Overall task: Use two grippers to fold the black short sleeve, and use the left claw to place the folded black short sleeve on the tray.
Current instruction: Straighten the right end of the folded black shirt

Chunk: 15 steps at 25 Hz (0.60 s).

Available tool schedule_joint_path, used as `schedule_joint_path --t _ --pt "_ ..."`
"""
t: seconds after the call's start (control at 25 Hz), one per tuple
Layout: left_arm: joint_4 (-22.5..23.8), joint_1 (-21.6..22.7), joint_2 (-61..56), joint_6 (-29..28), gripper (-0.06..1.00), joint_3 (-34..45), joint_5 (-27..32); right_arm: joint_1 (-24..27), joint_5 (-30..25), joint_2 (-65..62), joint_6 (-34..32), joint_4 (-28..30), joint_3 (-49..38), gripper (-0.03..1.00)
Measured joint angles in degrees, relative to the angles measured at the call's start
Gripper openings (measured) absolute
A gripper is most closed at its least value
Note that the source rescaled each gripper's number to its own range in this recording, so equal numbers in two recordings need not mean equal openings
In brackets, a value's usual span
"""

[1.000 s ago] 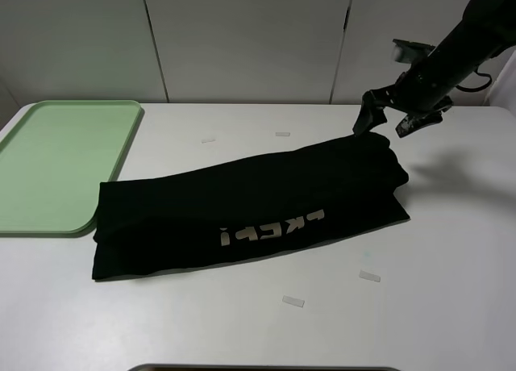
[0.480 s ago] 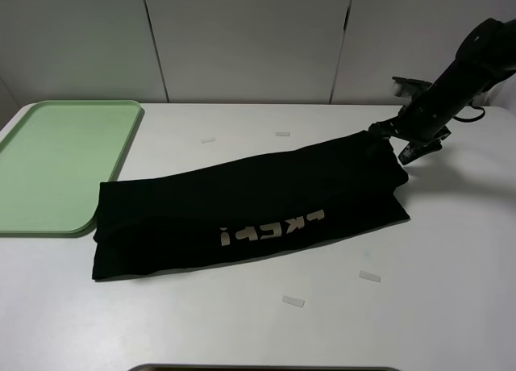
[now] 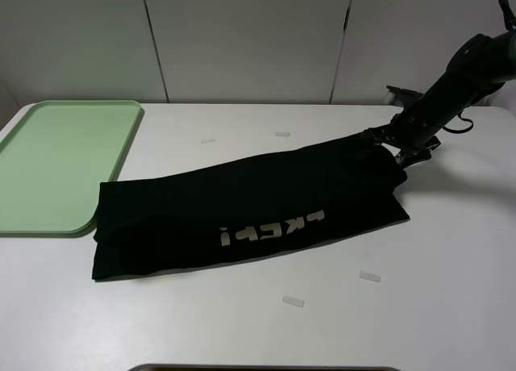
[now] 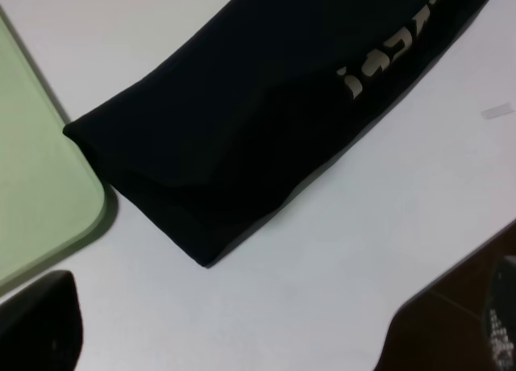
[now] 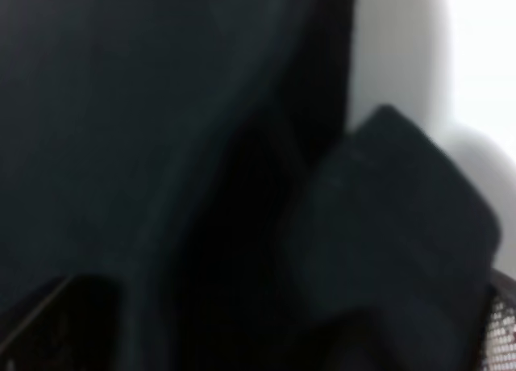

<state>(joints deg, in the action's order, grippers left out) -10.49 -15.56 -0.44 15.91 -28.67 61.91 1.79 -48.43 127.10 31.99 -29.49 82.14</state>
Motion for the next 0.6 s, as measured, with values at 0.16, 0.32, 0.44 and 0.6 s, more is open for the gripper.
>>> schedule_joint_path --t 0.16,0.32,0.44,0.6 --pt "0.0 0.0 0.0 0.0 1.0 0.0 0.0 -1.39 1.14 -0.28 0.08 -2.78 -1.39 0.99" --pt "0.0 0.0 0.0 0.0 1.0 0.0 0.0 -3.1 0.98 -0.27 0.14 -4.68 -1.82 0.77" --pt "0.0 0.0 0.0 0.0 1.0 0.0 0.0 -4.18 0.91 0.38 0.14 -5.28 -2.16 0.37" --pt "0.0 0.0 0.0 0.0 1.0 0.0 0.0 -5.08 0.71 0.64 0.14 -5.27 -2.22 0.15"
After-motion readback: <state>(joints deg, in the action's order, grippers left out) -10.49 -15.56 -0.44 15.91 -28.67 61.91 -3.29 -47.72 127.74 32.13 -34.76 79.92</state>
